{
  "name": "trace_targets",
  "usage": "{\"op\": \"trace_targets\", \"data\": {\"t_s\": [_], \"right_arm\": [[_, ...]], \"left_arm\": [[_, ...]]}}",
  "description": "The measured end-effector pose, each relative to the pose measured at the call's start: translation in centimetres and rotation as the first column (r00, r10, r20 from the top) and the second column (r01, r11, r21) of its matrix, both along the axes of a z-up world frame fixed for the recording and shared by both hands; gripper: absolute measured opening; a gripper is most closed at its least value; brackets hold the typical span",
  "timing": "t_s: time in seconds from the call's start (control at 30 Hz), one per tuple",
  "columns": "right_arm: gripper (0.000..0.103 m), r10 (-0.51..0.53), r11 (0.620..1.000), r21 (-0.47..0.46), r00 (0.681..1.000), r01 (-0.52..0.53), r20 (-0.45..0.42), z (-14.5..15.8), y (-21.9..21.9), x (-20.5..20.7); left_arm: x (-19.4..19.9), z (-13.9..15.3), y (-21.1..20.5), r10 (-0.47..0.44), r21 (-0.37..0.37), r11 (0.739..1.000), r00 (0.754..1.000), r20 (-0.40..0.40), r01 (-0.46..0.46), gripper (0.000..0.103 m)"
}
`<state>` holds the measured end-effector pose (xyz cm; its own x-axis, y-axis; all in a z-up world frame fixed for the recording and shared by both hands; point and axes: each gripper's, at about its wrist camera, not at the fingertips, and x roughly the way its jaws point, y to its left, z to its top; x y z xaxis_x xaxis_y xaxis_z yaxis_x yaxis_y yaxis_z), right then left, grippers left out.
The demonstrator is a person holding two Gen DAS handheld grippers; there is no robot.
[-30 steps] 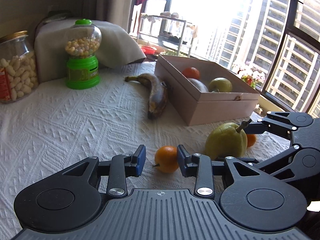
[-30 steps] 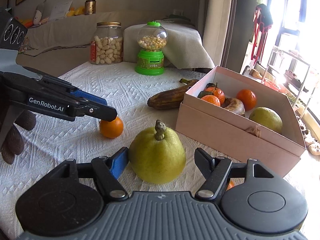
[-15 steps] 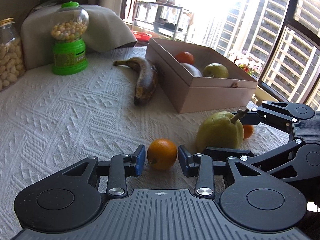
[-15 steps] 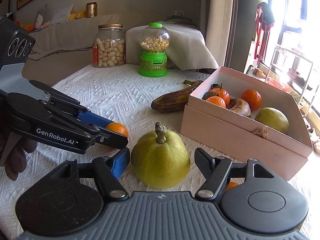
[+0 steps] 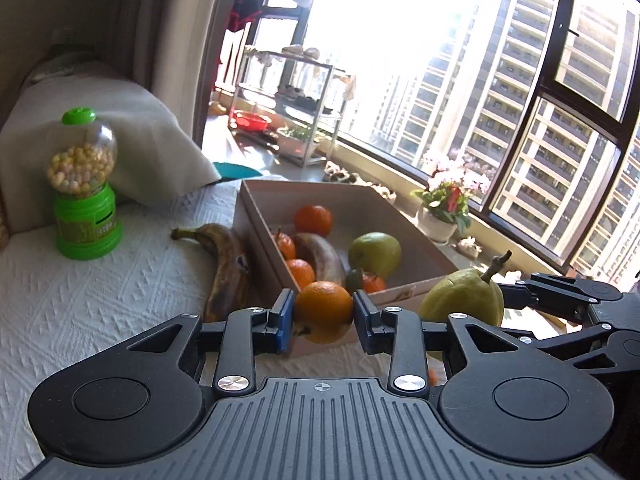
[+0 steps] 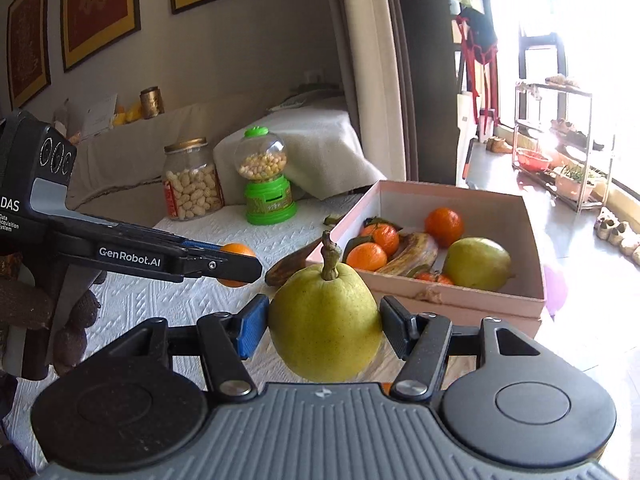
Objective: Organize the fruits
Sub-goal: 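Grasp the green pear with the right tool while the left tool carries the small orange toward the box, then lower the pear into the pink box with the right tool while the left tool releases its orange there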
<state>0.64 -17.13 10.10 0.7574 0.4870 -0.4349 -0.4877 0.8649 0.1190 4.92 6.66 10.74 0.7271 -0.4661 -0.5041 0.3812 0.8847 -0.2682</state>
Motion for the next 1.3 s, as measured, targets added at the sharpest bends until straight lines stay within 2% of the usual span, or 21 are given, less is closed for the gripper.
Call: {"op": "trace_targets", "data": {"t_s": [0.1,0.23,0.4,0.5,0.6,0.7,0.83,0.9,0.97,1.07,1.3], "right_arm": [[0.061,-0.067,0.998,0.008,0.996,0.066,0.059,1.6,-2.0,0.3],[0.061,-0.145,0.989,0.016,0.987,0.145,0.068,2.4,-4.0,1.8],[0.061,-0.165,0.986,0.039,0.986,0.164,0.036,2.9,-5.3,5.0],[0.061,-0.166,0.986,0.031,0.986,0.165,0.019,3.1,-5.0,8.1],[0.061,-0.159,0.987,0.022,0.986,0.160,-0.044,2.9,-4.3,12.6],[0.061,-0.185,0.983,-0.014,0.976,0.185,-0.115,1.8,-3.2,17.6],[0.061,-0.241,0.969,-0.109,0.937,0.220,-0.252,-1.0,-1.1,23.4],[0.061,-0.259,0.963,-0.151,0.920,0.223,-0.293,-2.3,-0.4,24.7],[0.061,-0.288,0.953,-0.177,0.919,0.246,-0.270,-2.7,0.0,25.0],[0.061,-0.291,0.949,-0.208,0.913,0.238,-0.286,-2.9,0.2,24.9],[0.061,-0.277,0.943,-0.261,0.918,0.204,-0.282,-3.1,0.6,23.9]], "left_arm": [[3.3,0.6,-2.6,-0.035,-0.008,0.999,0.999,-0.003,0.035,0.037],[6.7,-1.5,-5.5,-0.061,0.006,0.998,0.995,-0.076,0.061,0.037],[5.7,-2.1,-3.6,-0.006,-0.076,0.997,1.000,-0.009,0.006,0.037],[4.3,-2.1,-1.3,0.064,-0.062,0.996,0.997,0.034,-0.062,0.037],[3.3,-2.7,0.9,0.138,-0.045,0.990,0.989,0.045,-0.136,0.037],[2.9,-3.8,3.0,0.177,-0.081,0.981,0.984,0.025,-0.174,0.037],[2.8,-5.0,4.9,0.195,-0.107,0.975,0.981,-0.009,-0.194,0.037],[3.0,-5.6,5.4,0.202,-0.117,0.972,0.979,-0.019,-0.203,0.037],[3.1,-6.0,6.0,0.207,-0.129,0.970,0.978,-0.024,-0.208,0.037],[3.1,-6.3,6.4,0.202,-0.137,0.969,0.979,-0.033,-0.205,0.037],[3.3,-6.9,5.6,0.180,-0.103,0.978,0.983,-0.043,-0.183,0.037]]}}
